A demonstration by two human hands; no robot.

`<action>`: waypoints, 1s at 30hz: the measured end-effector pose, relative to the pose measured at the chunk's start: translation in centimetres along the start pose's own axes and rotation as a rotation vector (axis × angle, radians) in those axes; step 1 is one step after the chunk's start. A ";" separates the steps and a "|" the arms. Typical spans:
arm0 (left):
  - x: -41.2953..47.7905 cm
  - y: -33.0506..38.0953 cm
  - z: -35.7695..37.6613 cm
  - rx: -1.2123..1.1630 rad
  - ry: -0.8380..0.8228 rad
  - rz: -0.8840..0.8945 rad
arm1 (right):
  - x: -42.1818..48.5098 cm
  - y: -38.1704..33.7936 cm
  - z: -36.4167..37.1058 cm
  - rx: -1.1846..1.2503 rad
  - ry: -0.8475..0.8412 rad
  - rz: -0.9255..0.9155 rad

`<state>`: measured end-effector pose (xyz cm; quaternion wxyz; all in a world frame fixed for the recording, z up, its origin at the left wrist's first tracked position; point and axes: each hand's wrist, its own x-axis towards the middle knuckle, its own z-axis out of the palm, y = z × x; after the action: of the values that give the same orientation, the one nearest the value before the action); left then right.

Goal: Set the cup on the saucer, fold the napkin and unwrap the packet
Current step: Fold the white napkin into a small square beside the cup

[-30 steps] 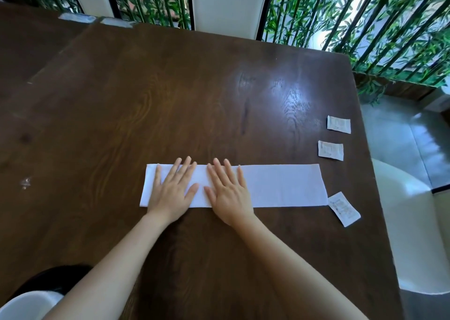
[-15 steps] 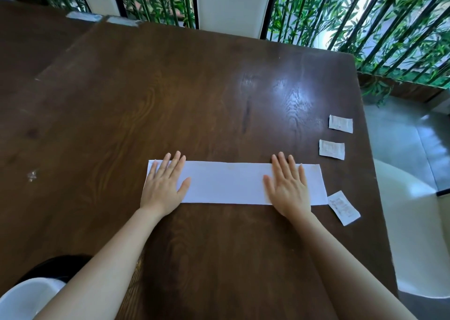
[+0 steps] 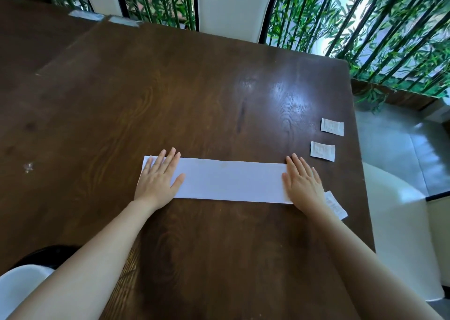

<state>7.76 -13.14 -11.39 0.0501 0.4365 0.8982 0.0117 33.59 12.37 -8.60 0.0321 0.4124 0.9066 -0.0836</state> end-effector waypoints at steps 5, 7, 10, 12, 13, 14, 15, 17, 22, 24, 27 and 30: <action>0.0 0.1 0.0 0.005 -0.006 0.001 | 2.2 2.4 -3.4 -0.098 -0.083 0.052; 0.0 0.1 0.0 -0.007 0.005 0.001 | 3.4 3.0 -4.6 -0.035 -0.236 0.070; -0.1 0.1 0.1 0.013 0.017 -0.003 | 5.2 3.2 -5.6 0.037 -0.356 0.076; -0.1 0.2 0.2 0.024 0.019 -0.003 | 5.9 2.9 -5.9 0.186 -0.394 0.140; -0.2 0.2 0.3 0.025 0.022 -0.003 | 6.1 2.7 -5.9 0.254 -0.413 0.175; -0.2 0.2 0.3 0.026 0.026 -0.002 | 6.2 2.6 -5.9 0.303 -0.424 0.198; -0.2 0.2 0.3 0.028 0.029 -0.001 | 6.3 2.5 -5.9 0.328 -0.434 0.216; -0.1 0.1 0.3 0.032 0.031 0.001 | 6.3 2.6 -6.1 0.341 -0.465 0.249; -0.1 0.1 0.4 0.025 0.037 0.004 | 6.0 2.6 -6.9 0.295 -0.490 0.334; -0.1 0.1 0.4 0.021 0.039 0.005 | 5.8 2.5 -7.1 0.333 -0.479 0.326; -0.1 0.0 0.5 0.022 0.044 0.007 | 5.1 2.2 -8.1 0.559 -0.507 0.339; 0.0 0.0 0.6 0.026 0.048 0.012 | 4.7 1.7 -9.8 0.769 -0.556 0.249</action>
<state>7.79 -13.17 -11.97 0.0227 0.4419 0.8967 0.0106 31.92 18.69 0.22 0.1282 0.4617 0.7108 -0.5149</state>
